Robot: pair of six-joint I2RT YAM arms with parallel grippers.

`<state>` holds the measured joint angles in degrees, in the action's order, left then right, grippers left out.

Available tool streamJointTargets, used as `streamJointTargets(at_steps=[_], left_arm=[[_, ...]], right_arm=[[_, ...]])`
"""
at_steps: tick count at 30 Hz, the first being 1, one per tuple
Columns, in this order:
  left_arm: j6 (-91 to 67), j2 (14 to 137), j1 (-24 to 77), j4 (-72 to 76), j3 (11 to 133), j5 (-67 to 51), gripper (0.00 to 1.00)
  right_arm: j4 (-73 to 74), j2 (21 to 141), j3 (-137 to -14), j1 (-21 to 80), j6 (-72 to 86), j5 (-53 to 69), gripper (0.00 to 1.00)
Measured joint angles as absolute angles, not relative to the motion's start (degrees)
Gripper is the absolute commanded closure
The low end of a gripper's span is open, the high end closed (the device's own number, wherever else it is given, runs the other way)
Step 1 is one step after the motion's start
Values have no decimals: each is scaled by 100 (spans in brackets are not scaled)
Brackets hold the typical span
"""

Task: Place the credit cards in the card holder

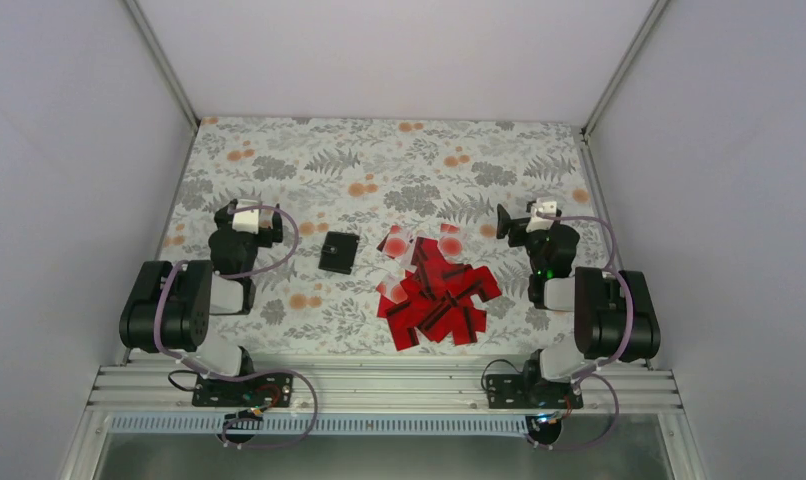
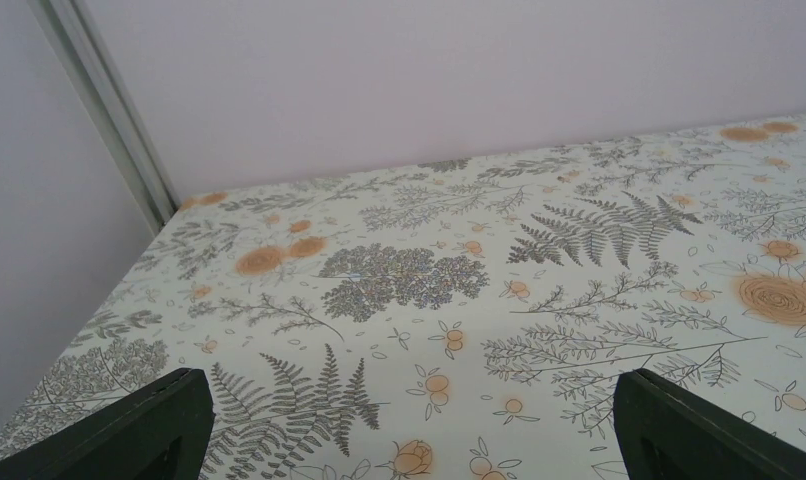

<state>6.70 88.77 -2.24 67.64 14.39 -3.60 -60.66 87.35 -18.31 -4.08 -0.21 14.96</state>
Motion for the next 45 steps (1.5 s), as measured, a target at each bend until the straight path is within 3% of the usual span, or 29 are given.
streamJointTargets(at_steps=[16, 19, 34, 40, 45], left_arm=[[670, 8877, -224, 6764, 1439, -360, 0], [690, 8774, -217, 6630, 1448, -392, 0], [82, 6567, -209, 2005, 3457, -672, 0], [-309, 7137, -257, 130, 4831, -1015, 0], [-438, 8149, -322, -1199, 5500, -1640, 7]], right_arm=[[-6038, 8729, -1835, -403, -12, 1446, 1], [-5317, 8663, -2178, -390, 40, 1280, 1], [-2025, 8075, -4919, -381, 843, 965, 1], [-475, 8711, -6958, -493, 1444, 996, 1], [569, 9271, -7863, -565, 1691, 1376, 1]])
